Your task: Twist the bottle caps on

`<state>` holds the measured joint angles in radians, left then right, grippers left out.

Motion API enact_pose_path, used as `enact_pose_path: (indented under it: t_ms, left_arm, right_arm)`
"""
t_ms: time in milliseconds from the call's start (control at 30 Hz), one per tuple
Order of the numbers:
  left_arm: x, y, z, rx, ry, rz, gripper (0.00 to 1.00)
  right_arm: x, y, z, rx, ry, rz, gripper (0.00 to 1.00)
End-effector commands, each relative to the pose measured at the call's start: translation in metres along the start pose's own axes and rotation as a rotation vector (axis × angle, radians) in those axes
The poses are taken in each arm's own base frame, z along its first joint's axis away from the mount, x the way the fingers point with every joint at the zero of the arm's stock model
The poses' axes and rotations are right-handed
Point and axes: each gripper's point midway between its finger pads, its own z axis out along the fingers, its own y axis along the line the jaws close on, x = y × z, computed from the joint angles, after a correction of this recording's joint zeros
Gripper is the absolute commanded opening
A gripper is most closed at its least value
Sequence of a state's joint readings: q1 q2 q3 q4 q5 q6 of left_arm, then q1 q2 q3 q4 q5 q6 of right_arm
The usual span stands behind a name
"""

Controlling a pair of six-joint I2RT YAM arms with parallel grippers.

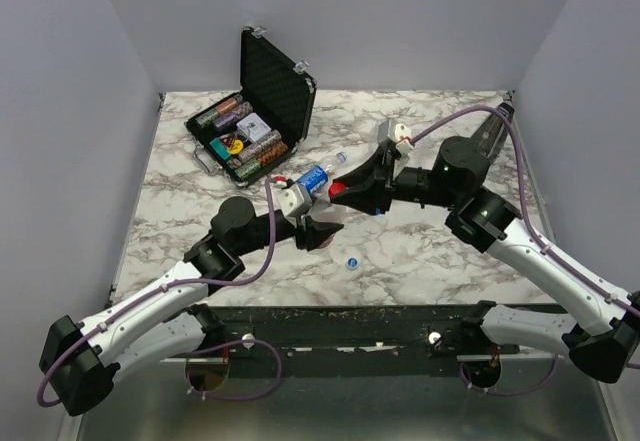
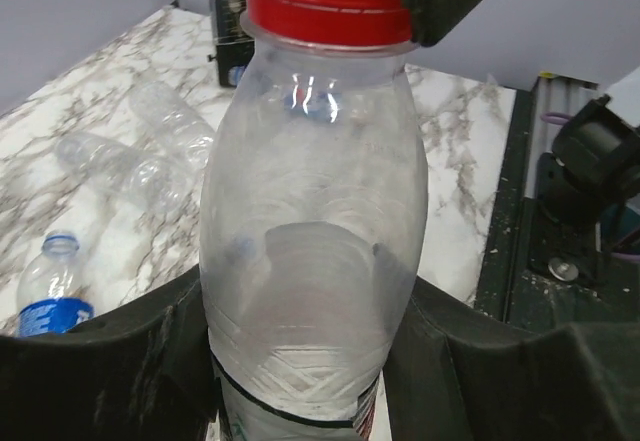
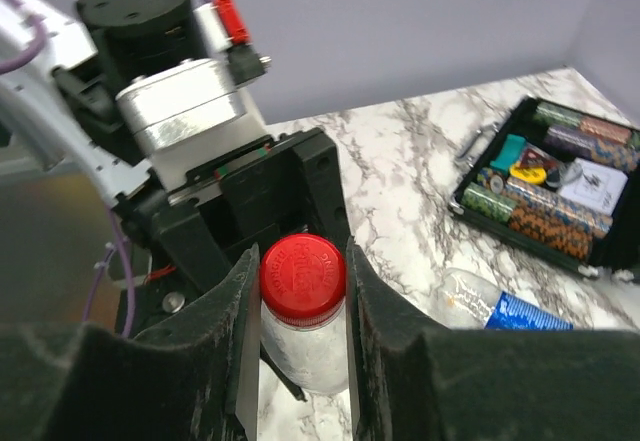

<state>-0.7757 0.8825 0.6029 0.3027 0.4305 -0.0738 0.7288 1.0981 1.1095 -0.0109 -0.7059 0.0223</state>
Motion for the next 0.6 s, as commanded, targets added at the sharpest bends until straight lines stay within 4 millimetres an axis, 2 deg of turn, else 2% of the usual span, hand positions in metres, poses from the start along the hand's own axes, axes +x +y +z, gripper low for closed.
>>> enact_pose_path:
  t_ms: [0, 100, 167, 233, 300, 367, 433, 533, 567]
  left_arm:
    - [-0.021, 0.046, -0.014, -0.295, -0.07, 0.087, 0.5]
    - [-0.018, 0.056, -0.019, -0.359, -0.059, 0.113, 0.5]
    - [-0.02, 0.058, -0.02, -0.372, -0.057, 0.112, 0.5]
    - [-0.019, 0.058, -0.02, -0.376, -0.058, 0.1, 0.5]
    - [-0.018, 0.06, -0.021, -0.385, -0.063, 0.091, 0.5]
    - [-0.02, 0.062, -0.023, -0.402, -0.085, 0.045, 0.5]
    - [-0.023, 0.066, -0.026, -0.418, -0.108, 0.009, 0.49]
    - [-0.028, 0.072, -0.031, -0.442, -0.156, -0.049, 0.5]
    - [-0.03, 0.073, -0.033, -0.446, -0.172, -0.069, 0.5]
  right_arm:
    - [0.048, -0.048, 0.0, 0.423, 0.132, 0.242, 0.01]
    - [0.051, -0.048, 0.006, 0.472, 0.121, 0.29, 0.01]
    - [0.045, -0.045, 0.008, 0.463, 0.1, 0.298, 0.02]
    - [0.033, -0.042, 0.006, 0.454, 0.07, 0.284, 0.1]
    - [0.017, -0.039, -0.002, 0.448, 0.035, 0.246, 0.26]
    - [0.002, -0.035, -0.012, 0.443, 0.001, 0.2, 0.52]
    - [-0.006, -0.03, -0.021, 0.413, -0.027, 0.161, 0.7]
    - [0.0, -0.027, -0.031, 0.38, -0.045, 0.107, 0.85]
    - [0.015, -0.027, -0.031, 0.372, -0.028, 0.106, 0.91]
